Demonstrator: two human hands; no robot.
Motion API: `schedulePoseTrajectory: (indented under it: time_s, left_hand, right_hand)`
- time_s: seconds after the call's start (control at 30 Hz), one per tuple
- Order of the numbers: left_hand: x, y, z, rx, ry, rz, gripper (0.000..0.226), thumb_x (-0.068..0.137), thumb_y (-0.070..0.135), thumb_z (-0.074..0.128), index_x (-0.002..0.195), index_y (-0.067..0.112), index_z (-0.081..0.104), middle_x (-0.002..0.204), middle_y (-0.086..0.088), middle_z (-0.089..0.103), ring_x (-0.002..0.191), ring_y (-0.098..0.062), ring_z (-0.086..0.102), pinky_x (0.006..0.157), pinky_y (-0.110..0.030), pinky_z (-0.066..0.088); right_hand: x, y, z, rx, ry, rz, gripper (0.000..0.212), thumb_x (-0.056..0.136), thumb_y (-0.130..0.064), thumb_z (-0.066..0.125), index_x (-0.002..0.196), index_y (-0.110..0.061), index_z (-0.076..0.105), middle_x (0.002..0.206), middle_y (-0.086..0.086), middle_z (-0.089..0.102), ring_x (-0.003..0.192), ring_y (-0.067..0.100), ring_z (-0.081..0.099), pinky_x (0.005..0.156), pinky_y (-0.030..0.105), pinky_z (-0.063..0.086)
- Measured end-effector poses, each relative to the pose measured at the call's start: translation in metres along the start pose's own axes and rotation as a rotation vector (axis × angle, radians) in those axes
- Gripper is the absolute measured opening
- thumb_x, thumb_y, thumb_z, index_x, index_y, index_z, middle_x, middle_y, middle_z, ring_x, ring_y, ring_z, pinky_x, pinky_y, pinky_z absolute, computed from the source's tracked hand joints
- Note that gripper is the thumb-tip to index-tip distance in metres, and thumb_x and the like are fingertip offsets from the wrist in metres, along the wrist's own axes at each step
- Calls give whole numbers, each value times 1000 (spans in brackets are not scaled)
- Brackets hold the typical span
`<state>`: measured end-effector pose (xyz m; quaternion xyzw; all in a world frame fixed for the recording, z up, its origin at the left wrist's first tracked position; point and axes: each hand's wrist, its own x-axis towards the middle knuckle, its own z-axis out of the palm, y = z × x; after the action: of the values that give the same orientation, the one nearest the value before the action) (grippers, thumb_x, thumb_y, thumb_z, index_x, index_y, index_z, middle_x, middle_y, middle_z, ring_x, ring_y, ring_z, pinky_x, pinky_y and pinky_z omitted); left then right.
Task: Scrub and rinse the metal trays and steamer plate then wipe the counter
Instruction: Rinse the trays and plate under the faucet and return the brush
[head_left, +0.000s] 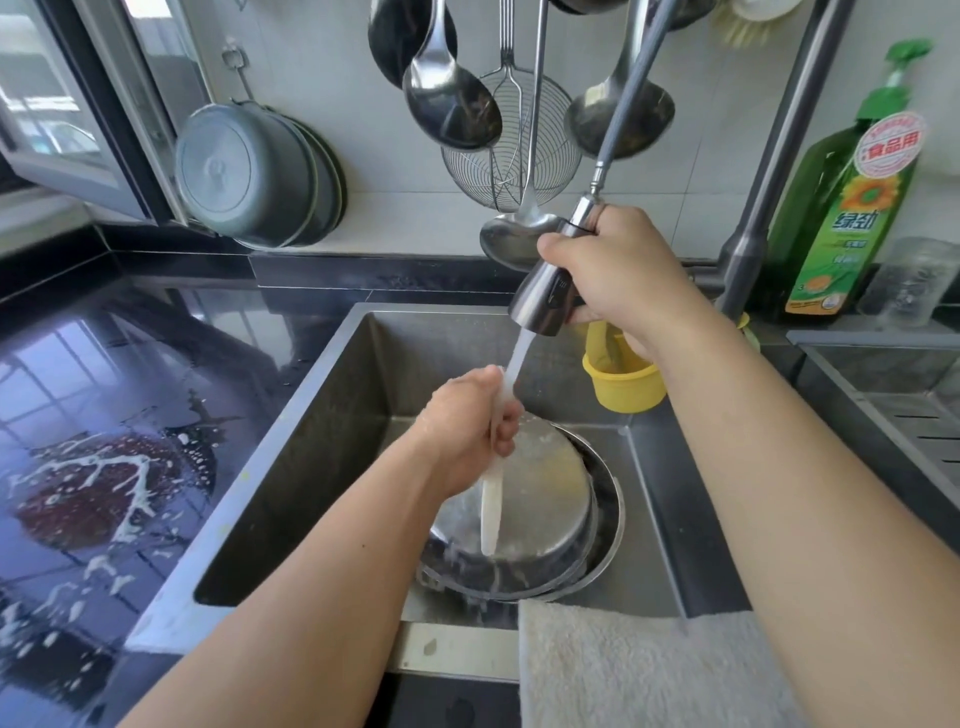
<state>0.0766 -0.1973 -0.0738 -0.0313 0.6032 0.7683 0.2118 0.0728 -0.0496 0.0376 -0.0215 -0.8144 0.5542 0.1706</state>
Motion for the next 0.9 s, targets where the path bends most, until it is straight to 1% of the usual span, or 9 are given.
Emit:
schedulePoseTrajectory:
  time_s: [0.13,0.33,0.4,0.5,0.6,0.7,0.77,0.83,0.9]
  left_hand:
    - [0,2,-4,-30,-187,7,31,105,2,34,117,12,60,79,-3,55,68,-14,44,66,-30,33]
    - [4,1,-10,-44,-193,12,40,100,-8,37,121,6,68,94,-6,66,69,-14,53,69,-29,39]
    - [5,0,-8,-54,-163,21,37,100,-11,37,112,6,67,86,-6,63,66,-14,51,68,-27,40]
    - [7,-2,-4,47,-98,117,37,93,-17,38,81,9,62,74,-4,50,62,-13,40,62,-24,34]
    - [6,-3,2,136,-41,159,27,97,-7,40,82,12,53,64,-1,42,55,-12,32,53,-24,28]
    - [4,-1,3,315,116,154,22,93,12,45,71,17,46,58,2,38,51,-14,27,47,-28,25]
    - [2,2,2,344,163,111,35,102,32,40,70,18,47,57,2,39,48,-14,28,47,-30,25]
    - [0,4,0,201,104,22,58,109,52,28,71,17,54,57,2,39,47,-13,26,47,-29,23]
    - [0,4,-1,51,-1,-17,68,110,57,22,91,10,68,62,0,44,50,-13,31,50,-28,26]
  right_hand:
    - [4,3,-2,-15,4,2,27,77,-33,65,93,-11,67,96,12,73,90,32,72,66,54,63]
    - [6,6,-2,-18,8,-8,26,78,-34,65,93,-14,67,97,10,72,92,31,71,70,54,63]
    - [5,6,-1,-27,17,-8,28,76,-37,64,94,-15,67,96,8,72,92,30,71,73,54,62]
    - [5,5,-2,-26,7,-8,28,76,-37,64,94,-15,67,97,8,72,92,30,71,73,53,63]
    - [4,3,-2,-3,-27,-7,29,78,-34,65,98,-15,67,99,10,72,93,30,71,69,53,63]
    - [4,1,-2,23,-55,3,22,86,-28,66,104,-15,68,102,10,72,93,28,72,69,50,64]
    - [4,0,-3,38,-67,10,20,90,-25,66,106,-14,67,102,10,72,92,27,72,68,49,64]
    - [4,-1,-2,44,-70,11,20,91,-24,66,108,-13,67,103,10,72,91,26,72,68,48,64]
    - [3,0,-1,44,-54,10,23,88,-28,67,107,-15,67,103,9,72,92,27,72,69,49,64]
